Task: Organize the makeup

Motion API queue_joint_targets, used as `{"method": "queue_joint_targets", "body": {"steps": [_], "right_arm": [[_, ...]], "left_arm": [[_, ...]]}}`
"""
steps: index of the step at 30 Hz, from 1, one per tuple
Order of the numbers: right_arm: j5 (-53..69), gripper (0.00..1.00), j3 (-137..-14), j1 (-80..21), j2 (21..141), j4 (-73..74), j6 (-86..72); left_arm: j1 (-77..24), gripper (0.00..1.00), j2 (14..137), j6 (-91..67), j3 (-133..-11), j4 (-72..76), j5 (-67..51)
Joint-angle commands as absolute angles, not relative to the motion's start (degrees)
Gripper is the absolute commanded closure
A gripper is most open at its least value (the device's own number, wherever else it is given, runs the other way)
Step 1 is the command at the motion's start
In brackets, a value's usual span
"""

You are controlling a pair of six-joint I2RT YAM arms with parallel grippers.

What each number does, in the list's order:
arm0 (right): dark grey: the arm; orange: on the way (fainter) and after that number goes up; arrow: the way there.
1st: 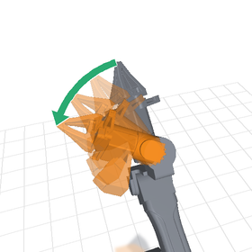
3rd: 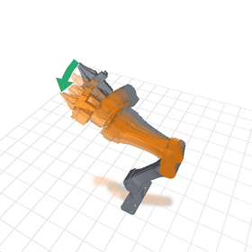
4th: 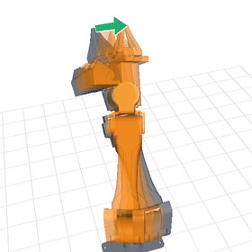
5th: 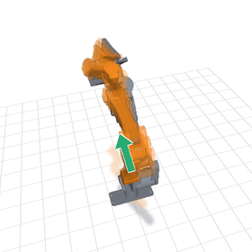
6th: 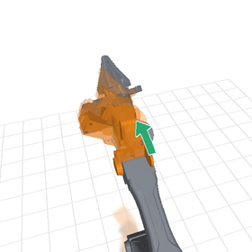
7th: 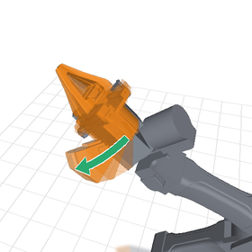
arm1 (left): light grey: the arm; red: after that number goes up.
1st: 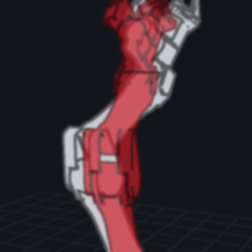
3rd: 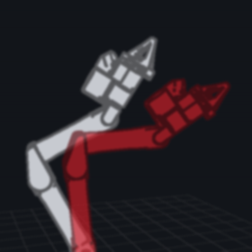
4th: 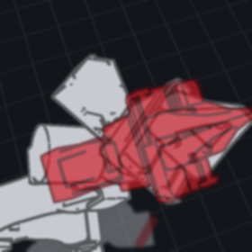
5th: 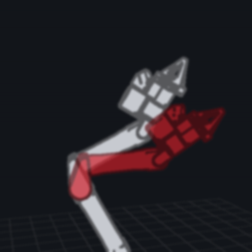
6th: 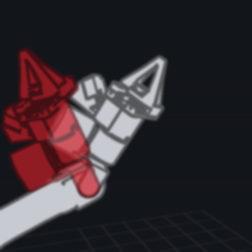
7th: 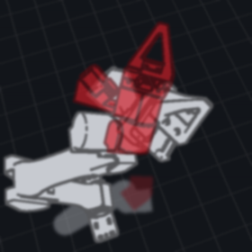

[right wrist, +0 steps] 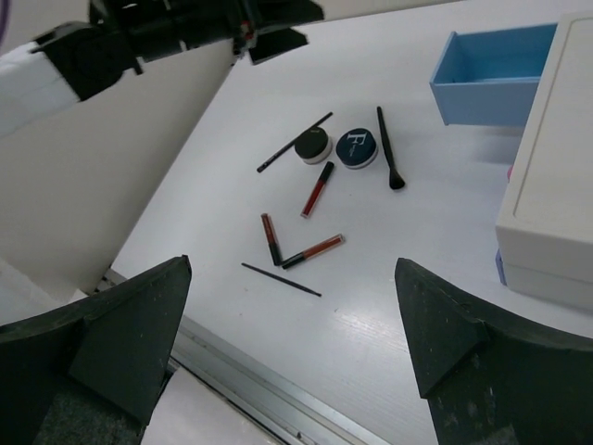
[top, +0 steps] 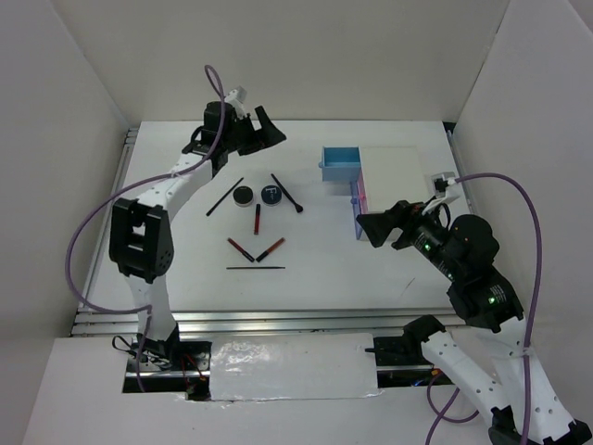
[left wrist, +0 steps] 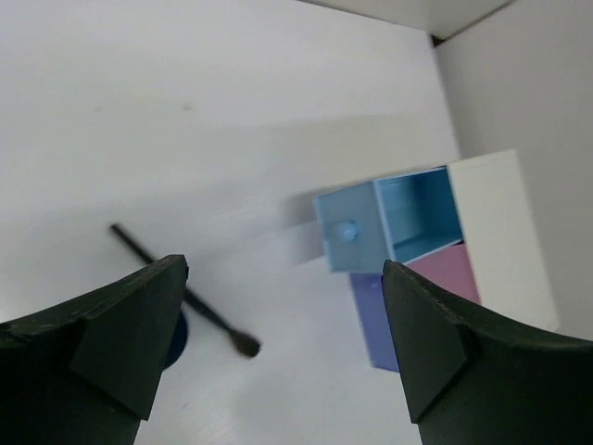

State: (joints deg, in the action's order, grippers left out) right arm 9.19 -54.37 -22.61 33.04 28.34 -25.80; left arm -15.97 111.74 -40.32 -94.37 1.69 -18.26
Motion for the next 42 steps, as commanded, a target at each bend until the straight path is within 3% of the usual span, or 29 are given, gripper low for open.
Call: {"method": "queue_joint_targets", "body": {"steps": [1,5,11,17,25,37,42], "right_arm": [[7.1,0.0,-57.3,-22.9,33.8,27.5,-24.6],[0.5,0.0,-58.0,-22.9,34.5,28.5,-25.0],[-4.7,0.0,-58.4,-23.0,33.1,30.3,-23.5],[-5.0,0.0,-58.5,-23.0,33.0,31.1,-23.1],[-3.5,0.0,-58.1,-23.1,33.4,30.1,-22.9],[-3.2,0.0,-57.6,-23.0,33.4,29.4,-22.5],[-3.3,0.0,-57.7,-23.0,33.6,29.5,-22.7]], "left_arm": [[-16.6,0.01,102.3,-28.8,-92.0,-14.8,-5.6],[-18.9,0.01,94.2,-28.5,-81.8,-19.4,4.6],[-27.2,0.01,96.6,-28.8,-81.2,-27.9,20.0],[-28.4,0.03,101.7,-29.6,-78.0,-26.4,20.5],[-28.3,0.16,109.3,-28.7,-80.1,-26.1,18.8],[-27.5,0.41,115.7,-28.9,-80.2,-24.2,15.9],[-27.4,0.64,116.1,-29.6,-79.5,-24.2,15.9]]}}
